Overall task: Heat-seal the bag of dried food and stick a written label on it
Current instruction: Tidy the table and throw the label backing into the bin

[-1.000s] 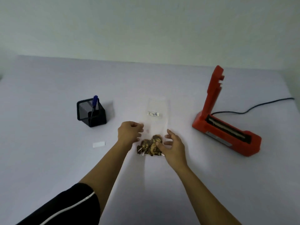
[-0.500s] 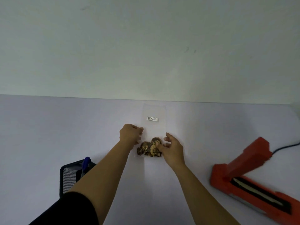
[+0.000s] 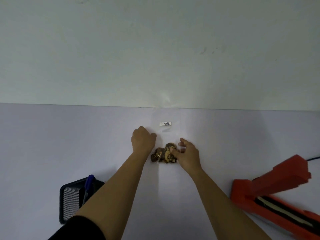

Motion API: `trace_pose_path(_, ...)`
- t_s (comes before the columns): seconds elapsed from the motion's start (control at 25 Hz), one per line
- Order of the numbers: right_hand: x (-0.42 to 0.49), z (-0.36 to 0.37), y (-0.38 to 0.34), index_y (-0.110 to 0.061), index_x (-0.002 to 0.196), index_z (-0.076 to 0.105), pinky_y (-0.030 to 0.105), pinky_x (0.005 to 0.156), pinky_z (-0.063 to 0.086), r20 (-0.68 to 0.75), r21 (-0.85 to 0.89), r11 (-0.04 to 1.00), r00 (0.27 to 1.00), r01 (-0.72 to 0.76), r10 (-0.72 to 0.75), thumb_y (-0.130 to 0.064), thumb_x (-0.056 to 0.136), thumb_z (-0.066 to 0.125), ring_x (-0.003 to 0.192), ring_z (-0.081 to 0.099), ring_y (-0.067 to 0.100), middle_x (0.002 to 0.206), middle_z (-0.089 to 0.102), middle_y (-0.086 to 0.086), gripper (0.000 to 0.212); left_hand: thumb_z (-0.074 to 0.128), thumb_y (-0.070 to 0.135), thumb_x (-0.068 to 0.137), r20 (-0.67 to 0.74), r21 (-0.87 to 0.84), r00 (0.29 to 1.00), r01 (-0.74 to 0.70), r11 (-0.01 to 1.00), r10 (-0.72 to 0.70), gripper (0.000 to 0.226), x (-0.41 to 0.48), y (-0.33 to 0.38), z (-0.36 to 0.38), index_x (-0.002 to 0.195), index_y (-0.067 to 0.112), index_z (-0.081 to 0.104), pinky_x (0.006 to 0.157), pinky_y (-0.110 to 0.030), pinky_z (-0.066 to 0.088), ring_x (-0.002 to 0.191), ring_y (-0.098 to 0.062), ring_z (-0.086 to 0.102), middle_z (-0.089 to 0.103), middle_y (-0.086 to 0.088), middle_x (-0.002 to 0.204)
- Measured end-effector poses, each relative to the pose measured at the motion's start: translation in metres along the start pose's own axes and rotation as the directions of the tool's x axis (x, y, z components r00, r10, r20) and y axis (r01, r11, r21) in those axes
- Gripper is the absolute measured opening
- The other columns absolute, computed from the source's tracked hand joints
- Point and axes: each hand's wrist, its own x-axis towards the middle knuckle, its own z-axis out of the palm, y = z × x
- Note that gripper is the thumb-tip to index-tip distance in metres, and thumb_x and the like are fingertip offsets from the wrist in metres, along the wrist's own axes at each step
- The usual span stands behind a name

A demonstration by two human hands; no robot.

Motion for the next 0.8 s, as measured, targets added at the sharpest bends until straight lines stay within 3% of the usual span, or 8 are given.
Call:
trace_pose_path(0.12,-0.008,0.000,-0.001,-0.006,0.137,0.039,0.040,0.098,0.046,-0.026,-0.152,0.988,0.999,0.029,-0.034,-0.025,0.084,0.067,0.107,0.055,0.025,0.127,0.053,0.014,0.063,0.052,0.022,0.091,-0.117,0.002,0.984,-0.137,0.991,0.137,0.042,-0.044,0.009,-0.033,0.125,-0.001,0.047,0.083,-0.030,0.035,0.110,-0.029,0.051,0.055,-0.016,0.122)
trace_pose_path(0.24,-0.021,0.007,-0.006,-0.001,0.137,0.036,0.043,0.103,0.036,-0.096,-0.400,0.913,0.988,0.075,-0.123,-0.032,0.089,0.057,0.122,0.043,0.036,0.133,0.044,0.022,0.061,0.048,0.025,0.094,-0.242,0.036,0.950,-0.192,0.981,0.195,0.051,-0.088,0.001,-0.077,0.139,0.003,0.037,0.099,-0.033,0.033,0.124,-0.027,0.043,0.048,-0.014,0.134)
trace_pose_path(0.36,-0.053,0.019,-0.014,-0.001,0.132,0.043,0.043,0.100,0.037,-0.092,-0.520,0.822,0.942,0.230,-0.322,-0.026,0.090,0.053,0.120,0.044,0.036,0.133,0.047,0.020,0.050,0.049,0.027,0.094,-0.327,0.093,0.935,-0.117,0.989,0.141,0.054,-0.119,-0.033,-0.118,0.139,0.002,0.033,0.102,-0.035,0.029,0.128,-0.030,0.037,0.041,-0.017,0.139)
trace_pose_path(0.48,-0.094,0.050,-0.001,-0.001,0.133,0.044,0.044,0.104,0.038,0.158,-0.574,0.656,0.853,0.489,-0.498,-0.026,0.092,0.048,0.127,0.043,0.036,0.140,0.044,0.019,0.048,0.057,0.044,0.088,-0.261,0.135,0.964,0.086,0.987,-0.049,0.083,-0.135,-0.080,-0.137,0.147,0.006,0.013,0.109,-0.047,0.025,0.139,-0.038,0.019,0.015,-0.020,0.154)
trace_pose_path(0.56,-0.116,0.070,0.010,-0.002,0.142,0.029,0.044,0.114,0.025,0.380,-0.595,0.548,0.807,0.588,-0.453,-0.033,0.096,0.035,0.141,0.026,0.030,0.152,0.028,0.017,0.056,0.062,0.058,0.078,-0.156,0.117,0.961,0.248,0.962,-0.228,0.106,-0.143,-0.109,-0.134,0.149,0.014,-0.003,0.107,-0.056,0.025,0.139,-0.046,0.011,-0.003,-0.018,0.156)
trace_pose_path(0.64,-0.128,0.084,0.022,-0.006,0.148,0.007,0.038,0.118,0.004,0.501,-0.628,0.504,0.804,0.593,-0.321,-0.037,0.099,0.026,0.146,0.001,0.023,0.158,0.002,0.010,0.061,0.065,0.063,0.071,-0.056,0.080,0.950,0.311,0.947,-0.307,0.117,-0.147,-0.131,-0.122,0.148,0.018,-0.010,0.107,-0.056,0.027,0.136,-0.050,0.016,-0.007,-0.019,0.156)
trace_pose_path(0.72,-0.130,0.091,0.029,-0.009,0.147,-0.004,0.036,0.117,-0.004,0.501,-0.664,0.488,0.822,0.566,-0.271,-0.040,0.099,0.021,0.145,-0.010,0.020,0.158,-0.010,0.007,0.063,0.069,0.058,0.071,-0.021,0.024,0.955,0.297,0.955,-0.296,0.118,-0.146,-0.143,-0.109,0.148,0.019,-0.012,0.106,-0.053,0.031,0.133,-0.048,0.026,0.003,-0.023,0.154)
trace_pose_path(0.8,-0.129,0.092,0.033,-0.009,0.147,-0.007,0.036,0.116,-0.006,0.485,-0.697,0.461,0.835,0.549,-0.261,-0.047,0.097,0.013,0.145,-0.013,0.020,0.157,-0.014,0.007,0.066,0.070,0.045,0.076,-0.077,-0.041,0.960,0.265,0.963,-0.268,0.111,-0.143,-0.142,-0.104,0.148,0.016,-0.008,0.101,-0.047,0.036,0.126,-0.044,0.037,0.021,-0.023,0.147)
